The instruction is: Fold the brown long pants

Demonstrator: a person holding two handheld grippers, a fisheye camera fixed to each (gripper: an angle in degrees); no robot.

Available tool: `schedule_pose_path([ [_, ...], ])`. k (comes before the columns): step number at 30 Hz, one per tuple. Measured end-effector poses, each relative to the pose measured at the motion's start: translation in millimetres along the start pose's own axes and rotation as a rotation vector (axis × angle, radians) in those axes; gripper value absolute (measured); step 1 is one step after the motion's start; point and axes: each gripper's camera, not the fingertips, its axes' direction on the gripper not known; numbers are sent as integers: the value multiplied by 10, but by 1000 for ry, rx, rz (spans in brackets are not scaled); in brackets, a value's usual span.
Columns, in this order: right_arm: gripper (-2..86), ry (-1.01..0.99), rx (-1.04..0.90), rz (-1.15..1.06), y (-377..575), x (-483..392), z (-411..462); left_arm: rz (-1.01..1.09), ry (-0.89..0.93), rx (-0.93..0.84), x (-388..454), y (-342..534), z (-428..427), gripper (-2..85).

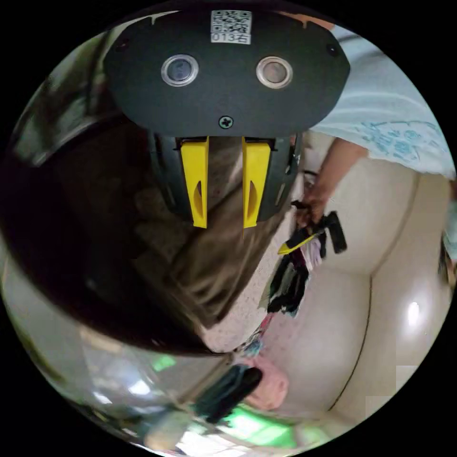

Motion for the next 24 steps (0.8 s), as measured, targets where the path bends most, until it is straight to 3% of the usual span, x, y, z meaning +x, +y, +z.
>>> schedule_pose_path([
  [2,123,-218,87,250,271,479,-3,47,67,-31,-12,-282,164,69],
  [10,157,-601,312,492,483,1336,233,148,252,-219,-203,-1194,795,117],
  [18,159,-783,331,524,515,1459,600,151,328,-321,-360,-1433,1141,101],
  [22,58,-896,367,436,533,1275,689,138,365,-334,-452,-1402,1152,43],
  [24,32,-812,368,399,551,1132,612,163,360,-319,-436,-1364,1101,30],
])
